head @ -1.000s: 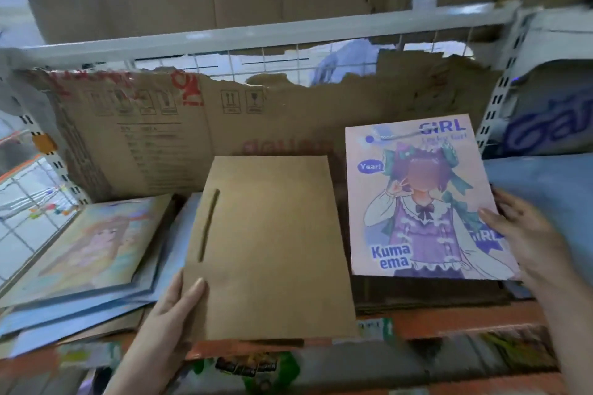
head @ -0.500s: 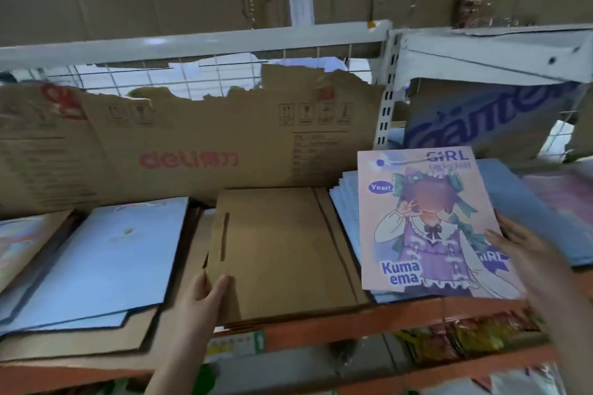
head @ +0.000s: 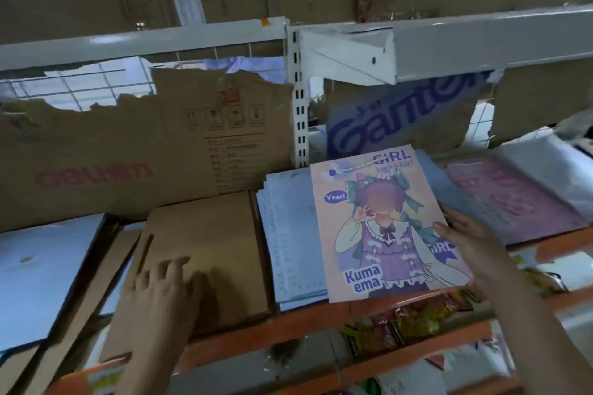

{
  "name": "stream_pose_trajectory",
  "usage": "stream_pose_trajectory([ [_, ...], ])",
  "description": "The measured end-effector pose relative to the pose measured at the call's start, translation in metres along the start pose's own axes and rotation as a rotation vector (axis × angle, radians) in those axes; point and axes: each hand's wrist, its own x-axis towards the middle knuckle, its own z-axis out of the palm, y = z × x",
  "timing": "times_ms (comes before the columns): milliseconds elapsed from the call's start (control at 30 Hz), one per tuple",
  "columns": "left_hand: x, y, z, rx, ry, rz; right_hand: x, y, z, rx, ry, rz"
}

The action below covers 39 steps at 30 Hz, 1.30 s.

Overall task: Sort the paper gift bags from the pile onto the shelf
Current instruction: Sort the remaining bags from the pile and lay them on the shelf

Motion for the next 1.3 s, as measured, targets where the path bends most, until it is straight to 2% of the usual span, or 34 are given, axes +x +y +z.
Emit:
stream_pose_trajectory([
  [133, 0.006, 0.077, 0.010, -0.087, 0.050, 0.270, 0.007, 0.001, -0.046, -0.017, 0.089, -0.027],
  [300, 0.013, 0.178, 0.023, -0.150, 0.047, 0.479, 0.020, -0.010, -0.108, -0.099, 0.150, -0.067],
  [467, 0.018, 0.259, 0.038, -0.191, 0.031, 0.536, 0.054, -0.020, -0.172, -0.096, 0.239, -0.118],
  [600, 0.024, 0.305, 0.051, -0.173, 0.021, 0.577, 0.095, -0.024, -0.218, -0.008, 0.134, -0.096],
  [667, 0.027, 0.321, 0.057, -0.176, 0.016, 0.568, 0.123, -0.014, -0.240, 0.040, 0.089, -0.077],
  [800, 0.024, 0.350, 0.068, -0.187, 0.009, 0.542, 0.169, -0.004, -0.267, -0.050, 0.129, -0.093],
  [967, 0.010, 0.376, 0.076, -0.161, 0.014, 0.495, 0.214, -0.001, -0.261, -0.286, 0.026, -0.096],
  [1133, -0.002, 0.401, 0.080, -0.085, -0.002, 0.408, 0.244, 0.006, -0.255, -0.570, -0.030, -0.225],
  [1300, -0.018, 0.415, 0.075, -0.042, -0.060, 0.305, 0.251, 0.023, -0.262, -0.631, -0.091, -0.272],
])
